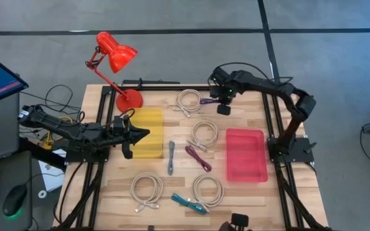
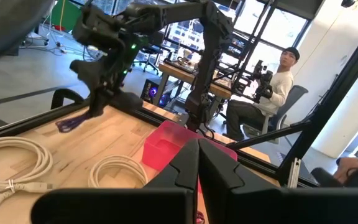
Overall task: Pick & Place USB Port
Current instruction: Put the black and violet charger cable into the pink bin
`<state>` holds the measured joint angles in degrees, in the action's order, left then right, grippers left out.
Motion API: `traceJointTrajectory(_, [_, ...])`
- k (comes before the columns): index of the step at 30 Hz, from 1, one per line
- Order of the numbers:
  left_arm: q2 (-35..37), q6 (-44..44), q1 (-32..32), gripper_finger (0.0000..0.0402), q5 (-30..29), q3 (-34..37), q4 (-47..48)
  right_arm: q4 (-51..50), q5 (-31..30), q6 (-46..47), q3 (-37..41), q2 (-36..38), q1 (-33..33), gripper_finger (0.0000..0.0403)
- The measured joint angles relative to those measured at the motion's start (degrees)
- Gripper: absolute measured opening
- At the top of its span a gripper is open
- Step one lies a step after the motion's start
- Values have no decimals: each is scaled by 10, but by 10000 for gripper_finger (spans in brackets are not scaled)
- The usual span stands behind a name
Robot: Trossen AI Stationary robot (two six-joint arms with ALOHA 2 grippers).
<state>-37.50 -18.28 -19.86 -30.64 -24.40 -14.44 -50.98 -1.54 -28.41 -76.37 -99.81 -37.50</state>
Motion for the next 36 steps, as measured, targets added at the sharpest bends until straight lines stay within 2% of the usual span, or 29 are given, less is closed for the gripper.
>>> traceJointTrajectory(6, [0, 0, 0, 10, 0, 0, 0, -11, -3, 33, 0, 53, 0, 0])
traceJointTrajectory(12, [0, 0, 0, 10, 0, 0, 0, -27, -32, 76, 0, 126, 15, 0])
traceJointTrajectory(19, [0, 0, 0, 10, 0, 0, 0, -85, -52, 157, 0, 213, 41, 0])
traceJointTrajectory(28, [0, 0, 0, 10, 0, 0, -2, -187, -80, 287, -1, 293, 106, 0])
traceJointTrajectory(36, [0, 0, 0, 10, -9, 0, -2, -243, -90, 425, -1, 317, 193, 0])
